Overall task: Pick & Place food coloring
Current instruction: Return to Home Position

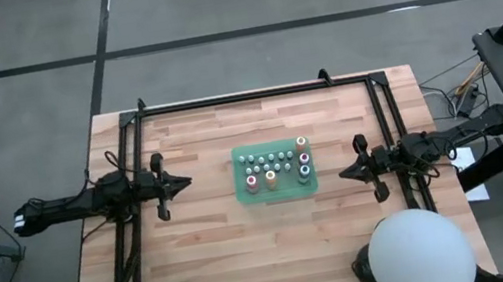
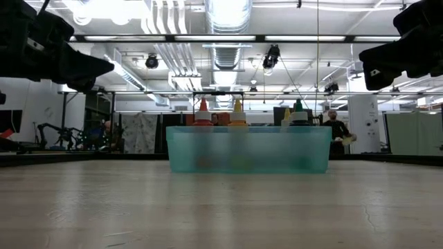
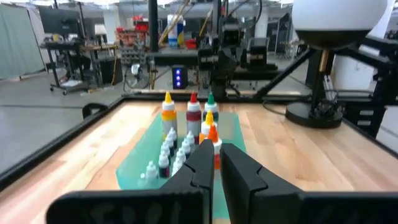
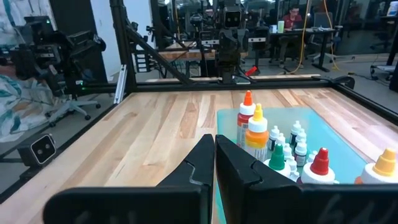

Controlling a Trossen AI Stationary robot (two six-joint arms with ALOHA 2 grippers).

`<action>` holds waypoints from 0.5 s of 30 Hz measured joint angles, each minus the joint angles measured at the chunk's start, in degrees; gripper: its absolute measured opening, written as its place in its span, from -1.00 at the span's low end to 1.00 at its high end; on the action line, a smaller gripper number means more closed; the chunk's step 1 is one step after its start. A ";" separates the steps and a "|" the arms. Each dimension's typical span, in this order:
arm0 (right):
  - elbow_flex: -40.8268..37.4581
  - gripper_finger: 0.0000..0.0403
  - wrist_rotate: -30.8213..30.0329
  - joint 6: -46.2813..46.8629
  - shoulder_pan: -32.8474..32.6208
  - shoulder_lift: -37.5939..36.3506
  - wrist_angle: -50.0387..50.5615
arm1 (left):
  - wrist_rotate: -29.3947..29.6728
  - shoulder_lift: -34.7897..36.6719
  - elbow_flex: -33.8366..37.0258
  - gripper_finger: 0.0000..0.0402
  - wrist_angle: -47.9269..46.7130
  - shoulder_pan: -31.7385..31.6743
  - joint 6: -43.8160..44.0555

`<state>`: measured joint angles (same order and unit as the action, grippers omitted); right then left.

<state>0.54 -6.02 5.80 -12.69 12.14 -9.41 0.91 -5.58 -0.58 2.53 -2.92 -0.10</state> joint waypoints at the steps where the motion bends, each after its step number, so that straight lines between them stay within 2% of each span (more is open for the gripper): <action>1: 0.00 -0.96 0.01 -0.05 0.00 0.00 0.00 | 0.00 0.00 0.00 -0.99 -0.59 0.00 0.00; 15: 0.04 -0.96 0.00 -0.14 -0.02 0.02 -0.02 | -0.02 -0.02 0.07 -0.99 -1.12 0.00 0.07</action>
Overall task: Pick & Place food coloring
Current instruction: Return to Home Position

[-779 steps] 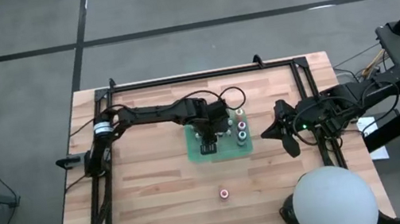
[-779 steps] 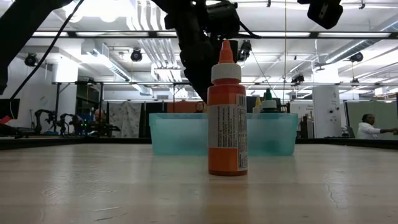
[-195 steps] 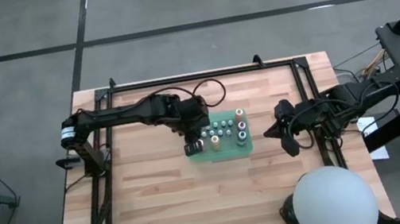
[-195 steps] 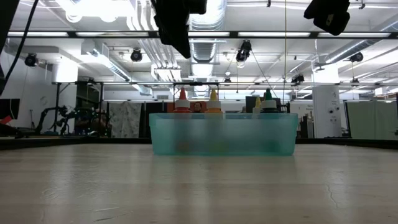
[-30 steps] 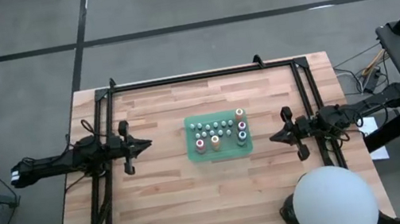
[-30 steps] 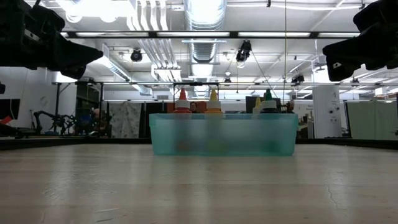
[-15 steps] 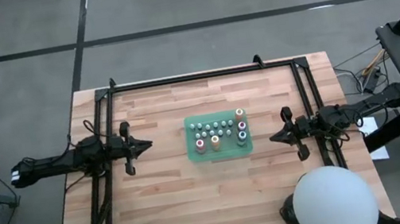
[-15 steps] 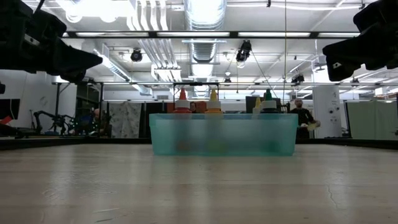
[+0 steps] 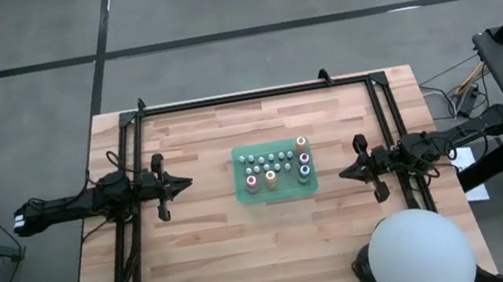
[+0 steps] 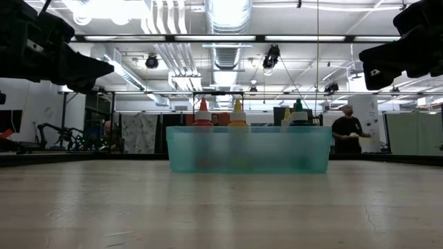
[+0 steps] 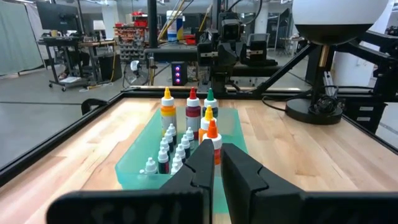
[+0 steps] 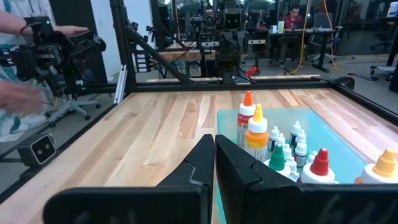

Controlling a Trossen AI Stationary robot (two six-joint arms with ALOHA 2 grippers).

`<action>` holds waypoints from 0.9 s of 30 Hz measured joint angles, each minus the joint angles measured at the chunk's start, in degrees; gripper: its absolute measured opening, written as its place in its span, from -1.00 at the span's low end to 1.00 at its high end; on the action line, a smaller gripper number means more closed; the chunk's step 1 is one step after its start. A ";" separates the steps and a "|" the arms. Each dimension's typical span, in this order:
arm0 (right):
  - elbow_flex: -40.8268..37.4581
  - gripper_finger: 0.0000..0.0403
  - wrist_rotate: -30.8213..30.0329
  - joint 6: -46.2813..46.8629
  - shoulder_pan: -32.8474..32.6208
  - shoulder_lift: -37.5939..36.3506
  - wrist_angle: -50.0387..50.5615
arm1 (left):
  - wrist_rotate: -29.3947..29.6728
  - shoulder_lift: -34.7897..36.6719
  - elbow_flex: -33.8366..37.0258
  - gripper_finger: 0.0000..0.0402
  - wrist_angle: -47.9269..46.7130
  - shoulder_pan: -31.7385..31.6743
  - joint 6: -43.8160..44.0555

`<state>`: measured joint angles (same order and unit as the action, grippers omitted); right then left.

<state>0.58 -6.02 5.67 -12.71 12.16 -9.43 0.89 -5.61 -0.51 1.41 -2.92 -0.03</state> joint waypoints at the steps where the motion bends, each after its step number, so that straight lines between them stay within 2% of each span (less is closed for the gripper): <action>1: 0.00 -0.96 0.01 -0.10 0.00 0.00 0.00 | 0.00 0.00 0.00 -0.99 0.00 0.00 0.00; 12: 0.00 -0.96 0.00 0.14 0.00 0.00 -0.02 | -0.04 0.95 0.02 -0.99 -0.31 0.17 0.07; 18: 0.00 -0.96 0.00 0.14 0.00 0.00 -0.02 | -0.02 4.41 0.07 -0.99 -0.35 1.39 0.07; 27: 0.00 -0.96 0.00 0.00 0.00 0.00 -0.02 | -0.02 5.60 0.11 -0.99 -0.84 4.12 -0.15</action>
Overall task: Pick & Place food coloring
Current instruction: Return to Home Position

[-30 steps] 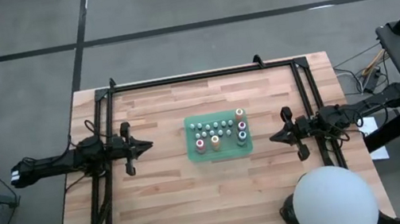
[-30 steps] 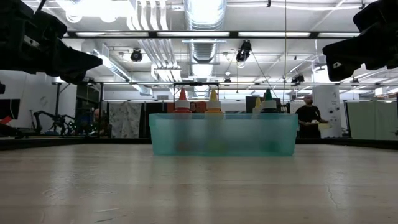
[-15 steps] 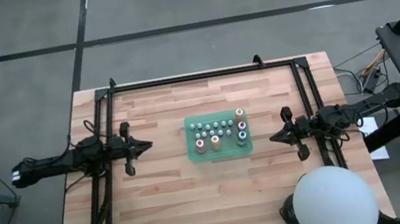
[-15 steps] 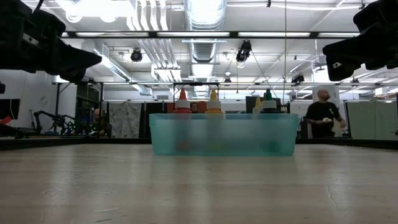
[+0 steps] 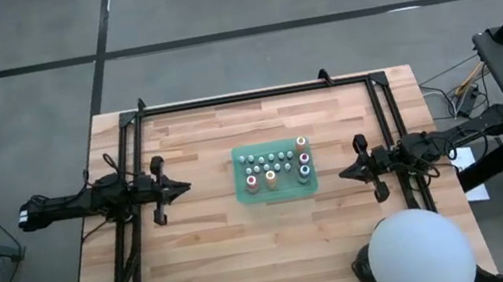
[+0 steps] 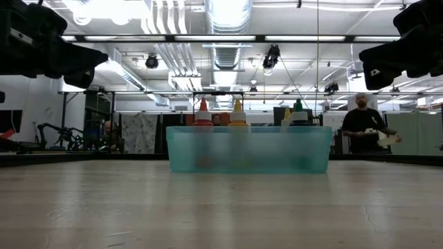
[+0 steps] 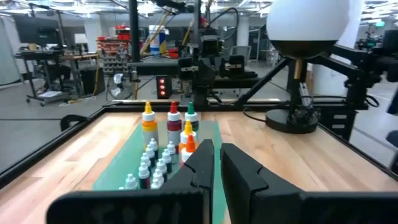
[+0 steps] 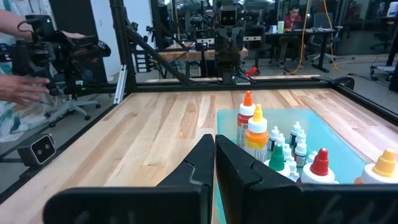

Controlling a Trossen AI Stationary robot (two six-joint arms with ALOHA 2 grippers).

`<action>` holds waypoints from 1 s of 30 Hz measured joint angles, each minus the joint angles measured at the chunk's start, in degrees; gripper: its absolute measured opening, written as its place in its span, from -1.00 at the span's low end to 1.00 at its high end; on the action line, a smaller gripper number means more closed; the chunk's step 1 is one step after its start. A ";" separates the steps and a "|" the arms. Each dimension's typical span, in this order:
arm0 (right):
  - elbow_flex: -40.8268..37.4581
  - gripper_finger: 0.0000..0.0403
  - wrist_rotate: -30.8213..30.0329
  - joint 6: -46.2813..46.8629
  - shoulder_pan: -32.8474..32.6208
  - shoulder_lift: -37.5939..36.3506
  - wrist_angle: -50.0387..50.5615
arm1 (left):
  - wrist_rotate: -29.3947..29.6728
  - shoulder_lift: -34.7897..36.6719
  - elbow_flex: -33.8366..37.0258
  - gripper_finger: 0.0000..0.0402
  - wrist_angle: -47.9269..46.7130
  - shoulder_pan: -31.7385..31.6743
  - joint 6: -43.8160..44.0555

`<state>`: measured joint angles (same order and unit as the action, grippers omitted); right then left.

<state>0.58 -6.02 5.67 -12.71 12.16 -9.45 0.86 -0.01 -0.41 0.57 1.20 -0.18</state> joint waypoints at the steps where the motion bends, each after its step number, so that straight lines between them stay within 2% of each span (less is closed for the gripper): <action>1: 0.00 -0.96 0.00 -0.11 0.00 0.00 0.00 | -0.04 0.00 0.02 -0.99 -0.13 0.45 0.02; 7: 0.00 -0.96 0.00 -0.07 0.00 0.00 0.00 | -0.07 0.00 0.02 -0.99 -0.20 2.11 0.00; 30: 0.00 -0.96 0.00 -0.07 0.00 0.00 0.00 | 0.09 -0.15 0.04 -0.99 0.32 2.06 0.00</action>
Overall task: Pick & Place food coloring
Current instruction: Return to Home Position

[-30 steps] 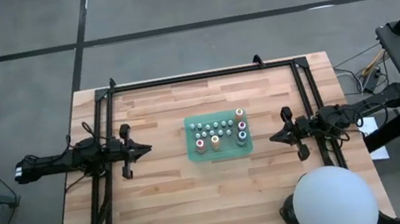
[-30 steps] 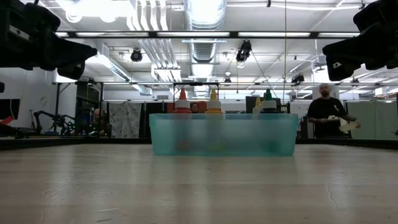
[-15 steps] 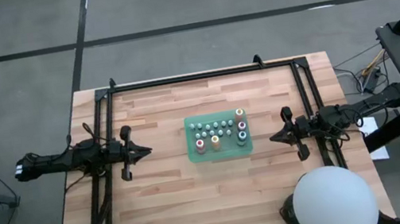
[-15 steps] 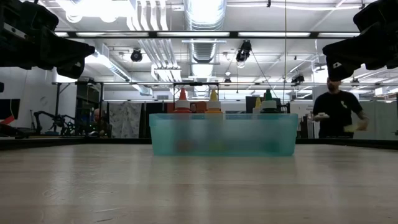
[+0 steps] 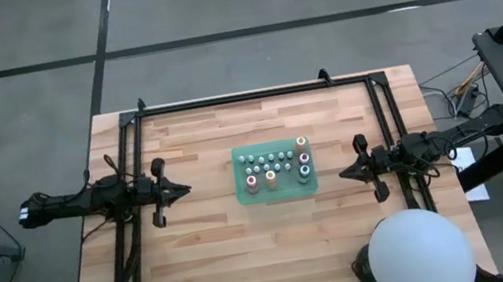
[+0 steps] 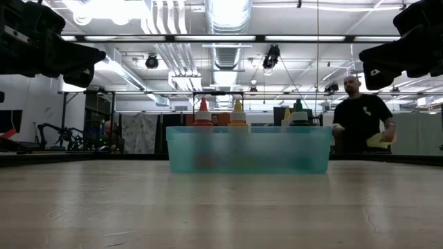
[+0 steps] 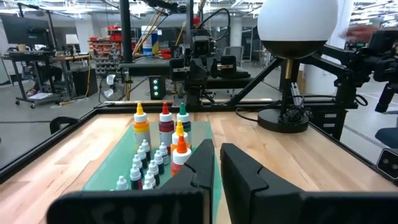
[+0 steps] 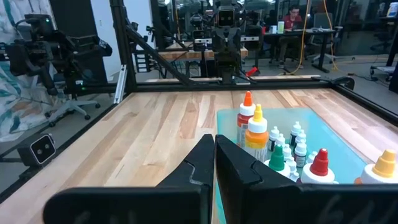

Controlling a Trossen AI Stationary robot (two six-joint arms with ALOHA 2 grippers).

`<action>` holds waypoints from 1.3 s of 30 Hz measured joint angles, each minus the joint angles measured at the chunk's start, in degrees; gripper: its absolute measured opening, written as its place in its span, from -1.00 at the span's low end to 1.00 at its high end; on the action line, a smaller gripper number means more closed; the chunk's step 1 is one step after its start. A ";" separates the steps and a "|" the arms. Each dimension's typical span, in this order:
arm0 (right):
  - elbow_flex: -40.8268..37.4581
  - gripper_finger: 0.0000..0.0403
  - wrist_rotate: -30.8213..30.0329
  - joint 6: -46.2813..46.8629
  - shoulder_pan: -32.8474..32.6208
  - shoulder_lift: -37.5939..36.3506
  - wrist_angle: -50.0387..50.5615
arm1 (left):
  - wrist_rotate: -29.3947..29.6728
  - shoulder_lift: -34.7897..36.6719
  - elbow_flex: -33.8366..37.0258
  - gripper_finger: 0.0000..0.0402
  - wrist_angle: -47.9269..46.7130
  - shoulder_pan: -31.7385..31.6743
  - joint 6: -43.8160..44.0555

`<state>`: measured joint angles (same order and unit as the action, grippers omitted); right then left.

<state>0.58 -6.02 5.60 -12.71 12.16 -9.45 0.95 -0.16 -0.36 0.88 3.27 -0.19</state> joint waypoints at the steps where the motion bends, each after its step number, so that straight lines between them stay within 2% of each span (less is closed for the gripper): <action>1: 0.00 -0.96 0.00 0.12 0.00 0.00 0.00 | -0.01 0.00 0.00 -0.99 -0.01 0.00 0.00; 10: 0.00 -0.96 0.00 -0.10 0.00 -0.11 0.13 | -0.02 0.00 0.00 -0.99 0.00 0.00 0.00; 15: 0.00 -0.96 -0.02 -7.13 0.02 -2.89 0.28 | -0.02 0.00 0.00 -0.99 0.01 -0.01 -0.02; 22: 0.00 -0.96 0.01 -6.23 0.21 -6.15 0.56 | -0.02 0.00 0.00 -0.99 0.11 -0.02 -0.02; 34: 0.00 -0.96 0.12 -4.52 8.15 -10.41 3.63 | 0.00 0.00 0.00 -0.99 0.37 -0.02 -0.02; 39: 0.02 -0.96 2.82 -4.29 10.46 -12.19 6.05 | 0.00 0.00 0.00 -0.99 0.39 -0.02 -0.02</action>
<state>0.60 -3.20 1.31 -2.25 -0.03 -3.40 0.95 -0.16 -0.36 1.27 3.25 -0.21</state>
